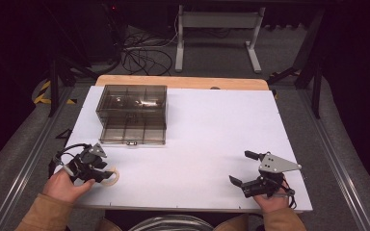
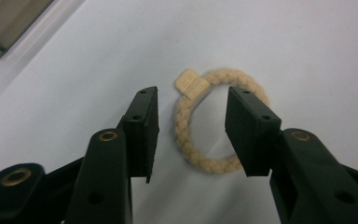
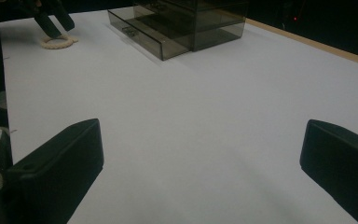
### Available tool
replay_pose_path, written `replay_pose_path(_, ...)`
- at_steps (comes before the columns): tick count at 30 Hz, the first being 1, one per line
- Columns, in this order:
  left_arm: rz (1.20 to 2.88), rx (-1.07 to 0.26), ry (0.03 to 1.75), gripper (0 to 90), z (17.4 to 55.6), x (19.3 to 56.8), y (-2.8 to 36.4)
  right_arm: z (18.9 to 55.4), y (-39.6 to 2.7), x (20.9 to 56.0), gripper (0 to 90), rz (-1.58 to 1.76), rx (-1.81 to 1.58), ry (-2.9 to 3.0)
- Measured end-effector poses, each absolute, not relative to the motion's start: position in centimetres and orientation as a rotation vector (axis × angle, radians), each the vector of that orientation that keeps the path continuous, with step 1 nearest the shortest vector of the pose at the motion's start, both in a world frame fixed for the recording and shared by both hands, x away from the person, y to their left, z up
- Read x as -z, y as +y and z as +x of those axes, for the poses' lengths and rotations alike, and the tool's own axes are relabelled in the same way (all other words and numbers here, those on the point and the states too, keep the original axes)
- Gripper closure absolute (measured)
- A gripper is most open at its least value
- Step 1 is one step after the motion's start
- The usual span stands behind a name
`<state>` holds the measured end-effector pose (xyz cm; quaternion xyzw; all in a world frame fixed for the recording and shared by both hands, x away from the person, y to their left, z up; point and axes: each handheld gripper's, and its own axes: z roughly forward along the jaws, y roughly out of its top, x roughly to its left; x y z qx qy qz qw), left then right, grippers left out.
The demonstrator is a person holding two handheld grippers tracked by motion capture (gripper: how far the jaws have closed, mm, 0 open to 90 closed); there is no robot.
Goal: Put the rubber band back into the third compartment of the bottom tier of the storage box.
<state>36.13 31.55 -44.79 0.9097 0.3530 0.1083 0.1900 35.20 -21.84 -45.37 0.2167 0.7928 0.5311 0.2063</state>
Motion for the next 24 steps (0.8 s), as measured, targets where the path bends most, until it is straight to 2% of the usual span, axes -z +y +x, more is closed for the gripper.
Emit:
replay_pose_path(2, 2.560, -0.294, 1.003, 58.0, 36.16, 44.84, 31.57, 35.20, -21.85, 45.37, 0.0, 0.606, -1.479, 2.207)
replay_pose_path(5, 2.572, -0.290, 1.005, 64.6, 36.27, 44.88, 31.60, 35.20, -21.87, 45.37, 0.0, 0.604, -1.478, 2.204)
replay_pose_path(24, 2.591, -0.260, 1.061, 82.0, 36.35, 45.26, 31.41, 35.22, -21.84, 45.43, 0.0, 0.609, -1.478, 2.207)
